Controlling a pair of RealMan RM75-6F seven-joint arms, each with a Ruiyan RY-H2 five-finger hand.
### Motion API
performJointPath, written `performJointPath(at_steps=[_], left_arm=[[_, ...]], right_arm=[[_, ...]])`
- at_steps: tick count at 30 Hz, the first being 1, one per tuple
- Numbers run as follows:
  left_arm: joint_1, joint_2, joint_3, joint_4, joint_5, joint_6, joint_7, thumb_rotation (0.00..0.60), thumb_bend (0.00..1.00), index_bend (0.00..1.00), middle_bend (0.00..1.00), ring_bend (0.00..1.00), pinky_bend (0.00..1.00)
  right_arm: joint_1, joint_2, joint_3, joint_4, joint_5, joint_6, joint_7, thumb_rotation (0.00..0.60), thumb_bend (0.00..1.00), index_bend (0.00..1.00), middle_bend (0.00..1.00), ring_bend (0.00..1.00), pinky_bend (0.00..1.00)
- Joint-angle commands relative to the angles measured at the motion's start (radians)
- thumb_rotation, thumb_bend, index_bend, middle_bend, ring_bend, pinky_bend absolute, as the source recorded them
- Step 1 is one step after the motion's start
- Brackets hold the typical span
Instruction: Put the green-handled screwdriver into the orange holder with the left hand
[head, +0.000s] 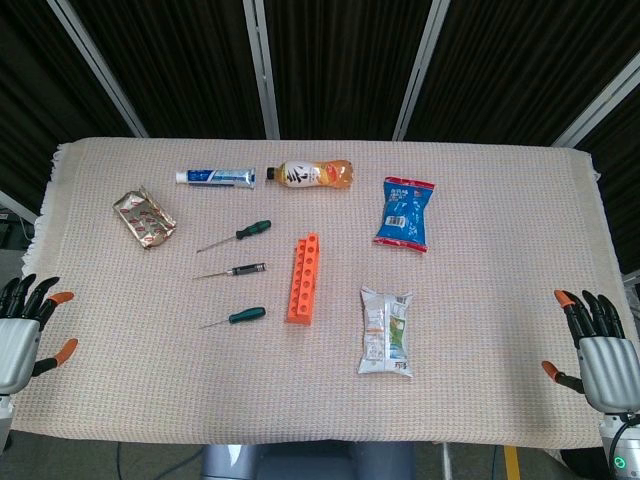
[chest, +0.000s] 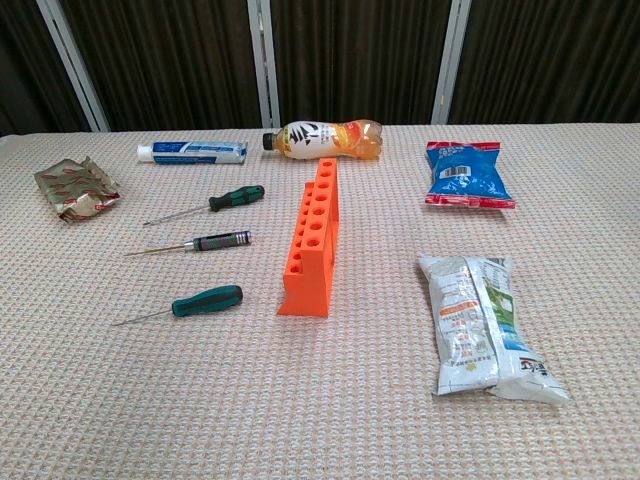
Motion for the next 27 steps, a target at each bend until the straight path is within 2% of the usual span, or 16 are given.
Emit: performJointPath(at_steps=[1, 6, 27], left_arm=[[0.0, -0.005, 0.0, 0.006, -0.006, -0.005, -0.022, 0.6, 0.18, 0.27, 0.11, 0.02, 0.0], [0.001, -0.011, 0.003, 0.008, 0.003, -0.002, -0.026, 0.6, 0.15, 0.27, 0.11, 0.02, 0.0], [0.006, 0.0, 0.002, -0.025, 0.001, 0.004, -0.014, 0.6, 0.18, 0.29, 0.12, 0.05, 0.0]], right_arm=[[0.0, 0.0, -0.001, 0.0, -0.002, 0.0, 0.002, 0.6, 0.0, 0.05, 0.1, 0.0, 0.04], [-0.005, 0.004, -0.003, 0.001, -0.004, 0.007, 0.006, 0.6, 0.0, 0.05, 0.1, 0.0, 0.04], [-0.006, 0.002, -0.001, 0.025, 0.0, 0.002, 0.039, 0.6, 0.0, 0.06, 0.1, 0.0, 0.04]])
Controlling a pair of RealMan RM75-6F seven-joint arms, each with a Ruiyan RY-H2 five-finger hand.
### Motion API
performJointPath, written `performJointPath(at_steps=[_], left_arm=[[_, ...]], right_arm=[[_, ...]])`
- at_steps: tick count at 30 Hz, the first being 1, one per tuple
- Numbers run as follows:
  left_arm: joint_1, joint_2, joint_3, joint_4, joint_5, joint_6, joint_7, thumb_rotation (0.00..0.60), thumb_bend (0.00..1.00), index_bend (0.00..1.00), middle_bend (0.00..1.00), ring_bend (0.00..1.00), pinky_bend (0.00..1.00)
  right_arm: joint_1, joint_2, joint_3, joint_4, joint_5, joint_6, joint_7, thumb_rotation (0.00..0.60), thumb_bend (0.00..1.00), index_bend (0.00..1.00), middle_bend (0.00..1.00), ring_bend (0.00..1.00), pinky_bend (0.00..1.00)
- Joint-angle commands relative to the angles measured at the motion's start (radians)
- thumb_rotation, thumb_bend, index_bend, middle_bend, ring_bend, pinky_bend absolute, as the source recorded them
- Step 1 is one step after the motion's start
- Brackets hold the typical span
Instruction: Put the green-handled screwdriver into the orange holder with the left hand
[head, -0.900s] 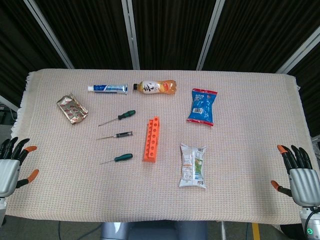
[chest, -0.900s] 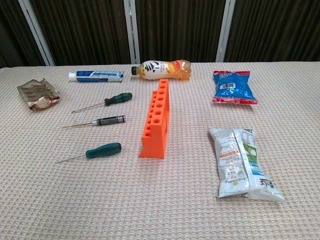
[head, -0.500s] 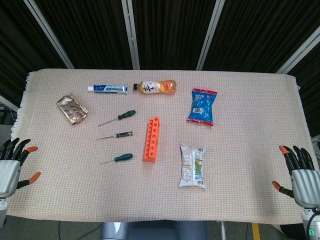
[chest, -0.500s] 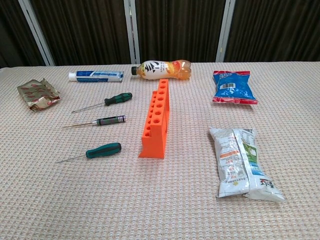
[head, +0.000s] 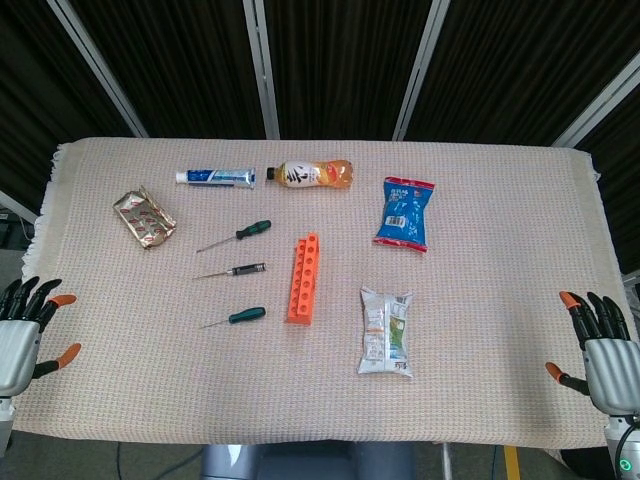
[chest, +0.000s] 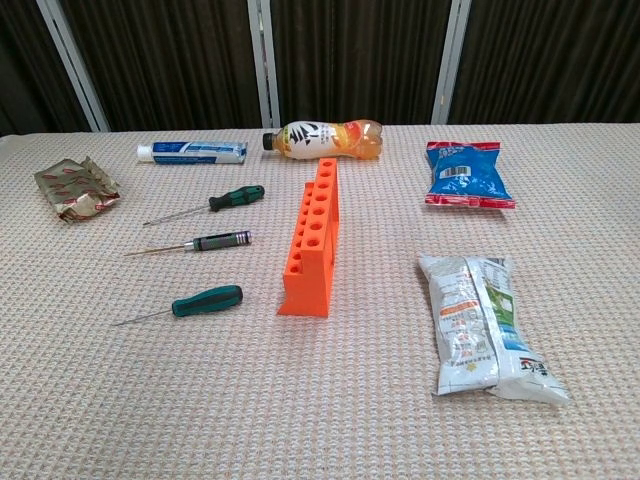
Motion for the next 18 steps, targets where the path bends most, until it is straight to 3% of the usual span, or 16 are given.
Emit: performJointPath(at_steps=[1, 18], left_arm=[[-0.001, -0.002, -0.001, -0.003, -0.002, -0.002, 0.007, 0.6, 0.18, 0.29, 0.12, 0.05, 0.0], [-0.044, -0.021, -0.015, -0.007, -0.006, -0.055, 0.025, 0.6, 0.18, 0.36, 0.18, 0.11, 0.0]], right_arm=[[0.001, 0.0, 0.001, 0.0, 0.001, -0.001, 0.001, 0.6, 0.0, 0.06, 0.1, 0.0, 0.04], [-0.002, 0.001, 0.003, -0.002, 0.013, -0.005, 0.0, 0.6, 0.0, 0.06, 0.1, 0.0, 0.04]])
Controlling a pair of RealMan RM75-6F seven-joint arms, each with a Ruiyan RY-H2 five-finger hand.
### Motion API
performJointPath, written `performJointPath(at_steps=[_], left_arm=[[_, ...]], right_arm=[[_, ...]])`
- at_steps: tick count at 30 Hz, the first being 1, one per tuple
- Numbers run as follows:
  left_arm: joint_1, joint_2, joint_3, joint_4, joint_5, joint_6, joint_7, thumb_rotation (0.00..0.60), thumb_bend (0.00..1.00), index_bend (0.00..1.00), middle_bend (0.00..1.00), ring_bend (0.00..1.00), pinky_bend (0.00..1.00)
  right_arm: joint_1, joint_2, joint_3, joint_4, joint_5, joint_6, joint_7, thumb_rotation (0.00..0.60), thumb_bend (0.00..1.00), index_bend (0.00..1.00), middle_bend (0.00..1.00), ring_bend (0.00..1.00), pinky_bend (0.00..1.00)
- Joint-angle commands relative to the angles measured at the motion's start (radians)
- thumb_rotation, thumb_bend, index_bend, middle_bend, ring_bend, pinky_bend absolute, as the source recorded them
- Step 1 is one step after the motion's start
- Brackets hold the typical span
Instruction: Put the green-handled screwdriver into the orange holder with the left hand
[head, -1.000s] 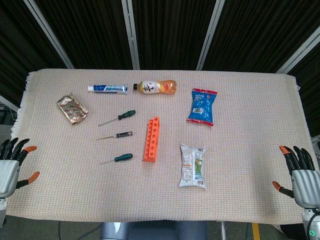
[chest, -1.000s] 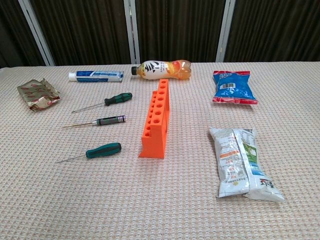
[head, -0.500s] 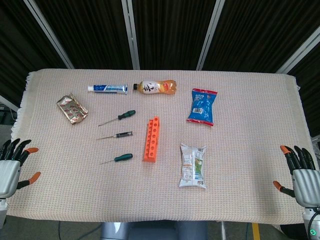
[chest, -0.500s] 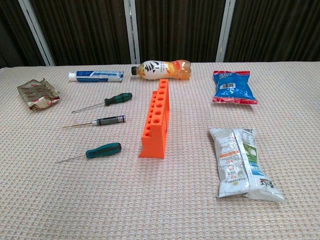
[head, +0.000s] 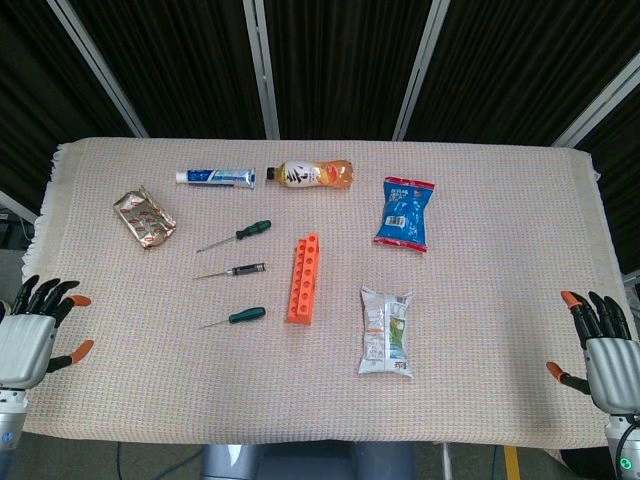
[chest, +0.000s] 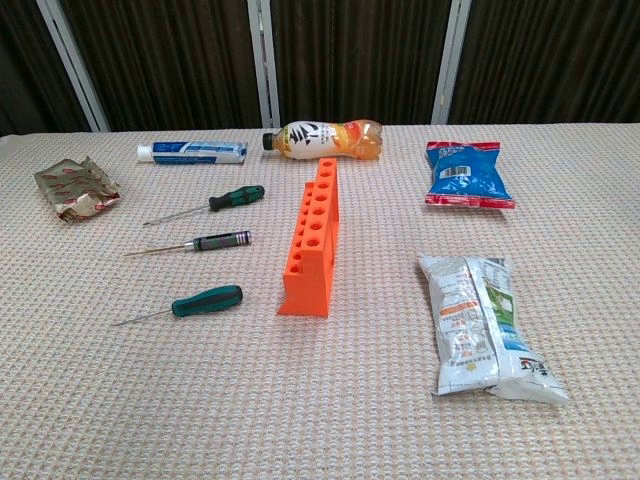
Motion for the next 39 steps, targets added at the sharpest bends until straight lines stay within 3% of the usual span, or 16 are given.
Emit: performJointPath(at_steps=[1, 11, 17, 23, 28, 39], left_arm=[[-0.01, -0.003, -0.004, 0.001, -0.001, -0.012, 0.008, 0.6, 0.18, 0.37, 0.18, 0.11, 0.0], [-0.103, -0.039, -0.074, 0.004, -0.061, -0.101, 0.065, 0.6, 0.23, 0.41, 0.21, 0.14, 0.0], [-0.191, -0.043, -0.133, -0.036, -0.157, -0.203, 0.167, 0.6, 0.24, 0.39, 0.18, 0.12, 0.0], [-0.34, -0.079, -0.202, -0.019, -0.291, -0.375, 0.251, 0.599, 0.24, 0.35, 0.15, 0.09, 0.0], [-0.425, -0.14, -0.22, 0.03, -0.386, -0.443, 0.305, 0.6, 0.24, 0.31, 0.13, 0.08, 0.0], [-0.623, -0.309, -0.271, 0.205, -0.678, -0.538, 0.43, 0.599, 0.21, 0.31, 0.12, 0.07, 0.0]], right_arm=[[-0.001, 0.0, 0.0, 0.0, 0.001, 0.0, 0.0, 0.6, 0.0, 0.06, 0.1, 0.0, 0.04], [0.003, 0.001, 0.003, -0.001, 0.002, -0.004, 0.002, 0.6, 0.0, 0.06, 0.1, 0.0, 0.04], [-0.001, 0.005, 0.001, -0.001, 0.005, -0.005, 0.003, 0.6, 0.0, 0.06, 0.1, 0.0, 0.04], [-0.01, 0.0, -0.002, 0.01, 0.01, 0.002, 0.018, 0.6, 0.0, 0.06, 0.1, 0.0, 0.04], [-0.011, -0.003, -0.005, 0.018, 0.006, 0.001, 0.027, 0.6, 0.0, 0.06, 0.1, 0.0, 0.04], [-0.017, 0.008, -0.003, 0.006, 0.011, 0.007, 0.017, 0.6, 0.0, 0.06, 0.1, 0.0, 0.04]])
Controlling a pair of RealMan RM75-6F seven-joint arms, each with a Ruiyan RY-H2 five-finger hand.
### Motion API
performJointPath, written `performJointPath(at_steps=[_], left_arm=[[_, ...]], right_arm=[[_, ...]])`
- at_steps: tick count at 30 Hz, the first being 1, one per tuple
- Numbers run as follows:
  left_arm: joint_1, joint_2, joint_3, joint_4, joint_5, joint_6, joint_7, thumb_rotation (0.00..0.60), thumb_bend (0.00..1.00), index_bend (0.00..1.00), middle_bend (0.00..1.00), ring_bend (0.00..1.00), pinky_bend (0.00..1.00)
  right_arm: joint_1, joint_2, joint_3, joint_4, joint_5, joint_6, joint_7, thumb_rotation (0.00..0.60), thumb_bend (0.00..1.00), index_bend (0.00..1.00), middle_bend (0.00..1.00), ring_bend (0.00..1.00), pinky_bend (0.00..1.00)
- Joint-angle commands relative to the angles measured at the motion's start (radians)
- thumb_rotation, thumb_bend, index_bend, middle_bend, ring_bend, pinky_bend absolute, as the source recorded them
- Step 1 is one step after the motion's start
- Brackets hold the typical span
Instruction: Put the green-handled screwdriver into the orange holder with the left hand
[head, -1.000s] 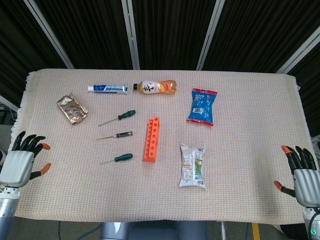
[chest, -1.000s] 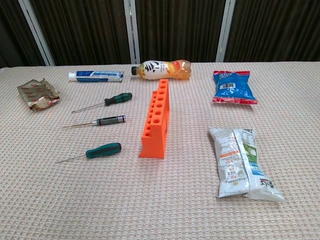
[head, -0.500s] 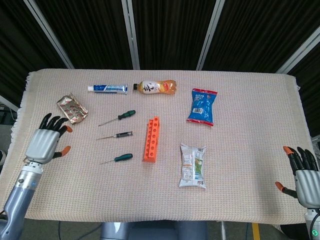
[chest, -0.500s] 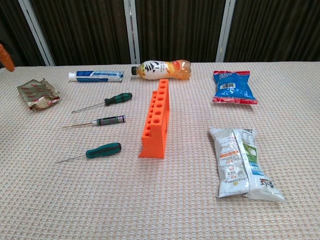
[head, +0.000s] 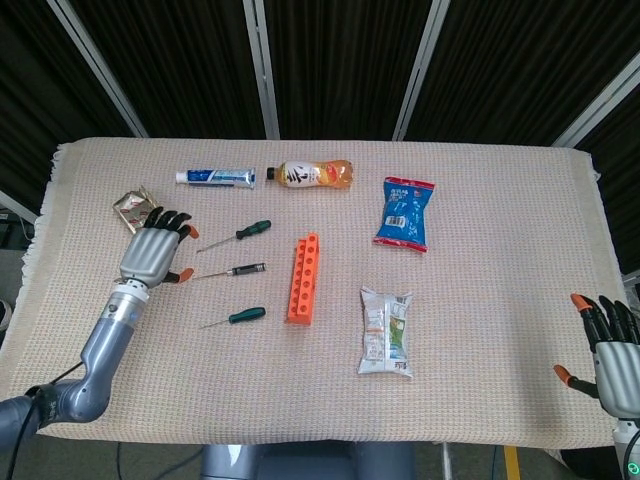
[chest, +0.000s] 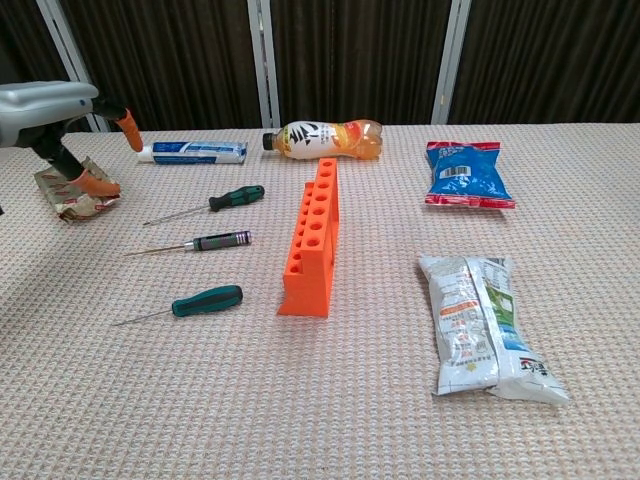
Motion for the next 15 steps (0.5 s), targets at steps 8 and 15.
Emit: performJointPath(at_steps=[8, 15], left_arm=[[-0.244, -0.209, -0.043, 0.278, -0.29, -0.036, 0.227, 0.6, 0.26, 0.33, 0.12, 0.07, 0.0], [-0.374, -0.339, -0.059, 0.463, -0.458, -0.04, 0.343, 0.6, 0.3, 0.35, 0.12, 0.07, 0.0]], right_arm=[[-0.021, 0.005, -0.002, -0.002, 0.013, 0.018, 0.001, 0.6, 0.0, 0.06, 0.1, 0.0, 0.04], [-0.021, 0.005, 0.001, -0.003, 0.023, 0.009, -0.003, 0.6, 0.0, 0.06, 0.1, 0.0, 0.04]])
